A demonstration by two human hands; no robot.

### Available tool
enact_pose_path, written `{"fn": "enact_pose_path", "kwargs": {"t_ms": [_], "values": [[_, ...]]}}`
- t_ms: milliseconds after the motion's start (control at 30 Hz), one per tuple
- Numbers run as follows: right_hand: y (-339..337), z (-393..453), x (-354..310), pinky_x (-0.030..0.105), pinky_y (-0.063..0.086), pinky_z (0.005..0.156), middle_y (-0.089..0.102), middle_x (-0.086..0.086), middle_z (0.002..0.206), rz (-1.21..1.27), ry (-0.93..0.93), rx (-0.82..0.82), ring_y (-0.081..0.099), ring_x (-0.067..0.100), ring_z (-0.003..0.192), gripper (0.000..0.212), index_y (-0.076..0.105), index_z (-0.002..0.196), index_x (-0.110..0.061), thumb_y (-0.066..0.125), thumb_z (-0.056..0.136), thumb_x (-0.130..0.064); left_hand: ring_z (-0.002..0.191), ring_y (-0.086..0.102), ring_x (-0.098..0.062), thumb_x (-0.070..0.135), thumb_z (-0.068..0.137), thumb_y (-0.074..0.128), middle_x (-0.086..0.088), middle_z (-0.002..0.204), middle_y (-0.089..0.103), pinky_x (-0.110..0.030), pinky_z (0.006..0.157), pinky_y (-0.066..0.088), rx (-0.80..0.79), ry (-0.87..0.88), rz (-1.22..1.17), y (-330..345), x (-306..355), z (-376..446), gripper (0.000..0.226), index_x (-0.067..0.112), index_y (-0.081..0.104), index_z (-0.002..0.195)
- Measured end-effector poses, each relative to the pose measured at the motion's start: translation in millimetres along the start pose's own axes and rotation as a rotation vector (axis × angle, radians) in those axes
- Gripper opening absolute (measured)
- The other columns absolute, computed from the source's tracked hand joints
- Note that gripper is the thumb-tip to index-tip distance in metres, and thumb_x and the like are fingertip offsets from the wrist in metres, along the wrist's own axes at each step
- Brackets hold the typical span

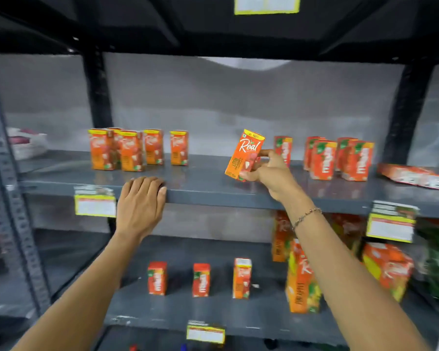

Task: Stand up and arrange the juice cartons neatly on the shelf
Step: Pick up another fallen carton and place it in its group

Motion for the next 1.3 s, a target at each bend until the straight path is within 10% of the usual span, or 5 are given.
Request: {"fn": "enact_pose_path", "kwargs": {"t_ms": [300, 533, 1133, 1300], "values": [[163, 40, 0, 0.035, 0.053, 0.083, 0.065, 0.016, 0.114, -0.185, -0.008, -0.054, 0.059, 0.021, 0.093, 0.053, 0.043, 0.103, -0.015, 0.074, 0.067, 0.007, 0.092, 0.063, -0.030, 0.035, 0.096, 0.030, -0.007, 0.096, 0.069, -0.034, 0.089, 0.035, -0.052, 0.014, 0.033, 5, -114, -3, 0.044, 0.009, 0.065, 0.101], [217, 67, 3, 0.037, 0.044, 0.101, 0.057, 0.006, 0.130, -0.358, -0.010, -0.023, 0.053, 0.024, 0.121, 0.065, 0.042, 0.128, -0.016, 0.074, 0.073, 0.000, 0.085, 0.062, -0.030, 0.040, 0.098, 0.026, -0.008, 0.092, 0.067, -0.033, 0.082, 0.034, 0.012, 0.071, -0.103, 17, -121, 0, 0.048, 0.008, 0.062, 0.097], [216, 68, 15, 0.044, 0.042, 0.105, 0.048, 0.008, 0.141, -0.396, 0.033, -0.131, 0.047, 0.027, 0.129, 0.081, 0.027, 0.142, -0.020, 0.073, 0.076, -0.003, 0.083, 0.062, -0.024, 0.041, 0.098, 0.024, -0.005, 0.091, 0.067, -0.035, 0.080, 0.044, 0.017, 0.046, -0.177, 14, -124, -1, 0.050, 0.010, 0.062, 0.094], [138, 43, 1, 0.030, 0.049, 0.093, 0.060, 0.016, 0.126, -0.296, -0.095, 0.017, 0.058, 0.025, 0.114, 0.050, 0.048, 0.128, -0.008, 0.062, 0.082, 0.004, 0.069, 0.059, -0.024, 0.035, 0.099, 0.024, -0.004, 0.073, 0.066, -0.034, 0.072, 0.045, 0.047, -0.018, -0.246, -2, -108, 6, 0.051, 0.011, 0.063, 0.079]]}}
Point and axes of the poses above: each hand's wrist, its own z-axis towards the middle knuckle, its own y-axis out of the palm, x = y × z, the point moved 10 cm from there along z, towards the middle knuckle
